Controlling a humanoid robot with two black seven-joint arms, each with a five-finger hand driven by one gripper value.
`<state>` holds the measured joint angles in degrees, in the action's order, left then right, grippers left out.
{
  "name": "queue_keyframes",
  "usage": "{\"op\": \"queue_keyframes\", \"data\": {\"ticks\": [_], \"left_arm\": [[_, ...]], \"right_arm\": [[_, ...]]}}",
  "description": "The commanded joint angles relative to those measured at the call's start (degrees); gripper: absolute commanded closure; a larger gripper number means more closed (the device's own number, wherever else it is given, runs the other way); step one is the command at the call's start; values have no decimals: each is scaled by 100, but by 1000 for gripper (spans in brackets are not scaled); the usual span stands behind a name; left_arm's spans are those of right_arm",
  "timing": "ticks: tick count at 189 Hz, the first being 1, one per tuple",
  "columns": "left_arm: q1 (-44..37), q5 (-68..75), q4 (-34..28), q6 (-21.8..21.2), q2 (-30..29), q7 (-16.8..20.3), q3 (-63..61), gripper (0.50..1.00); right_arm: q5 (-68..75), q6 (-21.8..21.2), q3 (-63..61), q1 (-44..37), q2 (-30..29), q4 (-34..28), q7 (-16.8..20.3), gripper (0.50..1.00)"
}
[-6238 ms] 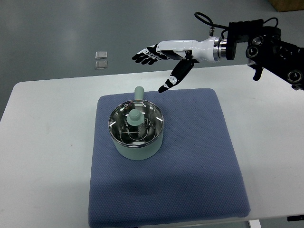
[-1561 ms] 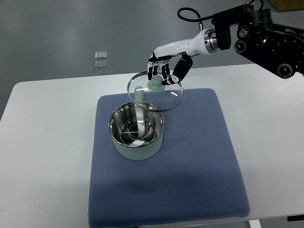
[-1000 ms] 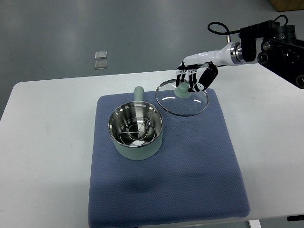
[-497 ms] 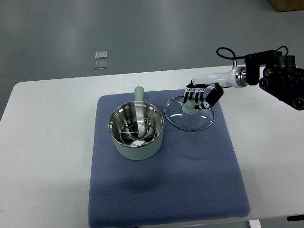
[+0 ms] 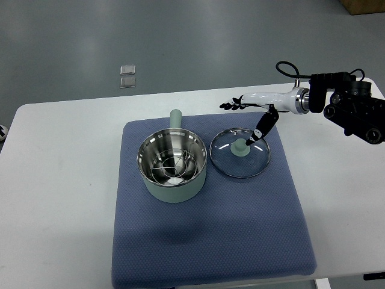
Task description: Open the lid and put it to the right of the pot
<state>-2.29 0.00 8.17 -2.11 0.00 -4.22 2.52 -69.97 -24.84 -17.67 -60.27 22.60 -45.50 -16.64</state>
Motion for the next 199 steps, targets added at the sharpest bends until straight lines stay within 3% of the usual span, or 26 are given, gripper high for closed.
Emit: {"op": "queue_keyframes", "data": {"ticks": [1,32,77,101,199], "left_arm": [[0,0,0,0,0,0,3,500],[0,0,0,0,0,0,3,500],[0,0,0,0,0,0,3,500],[0,0,0,0,0,0,3,500],[0,0,0,0,0,9,3,500]], "right_arm": [[940,-126,-52,-20,16,102,55,566],[2303,-302,-52,-11,-28,366,319,566],[5756,-258,-26,42,-511,1104,1487,566],[7224,-206,-26,173,-634,1263,1848,566],[7805,-197,-87,490,-740,1342,1760,564]]}}
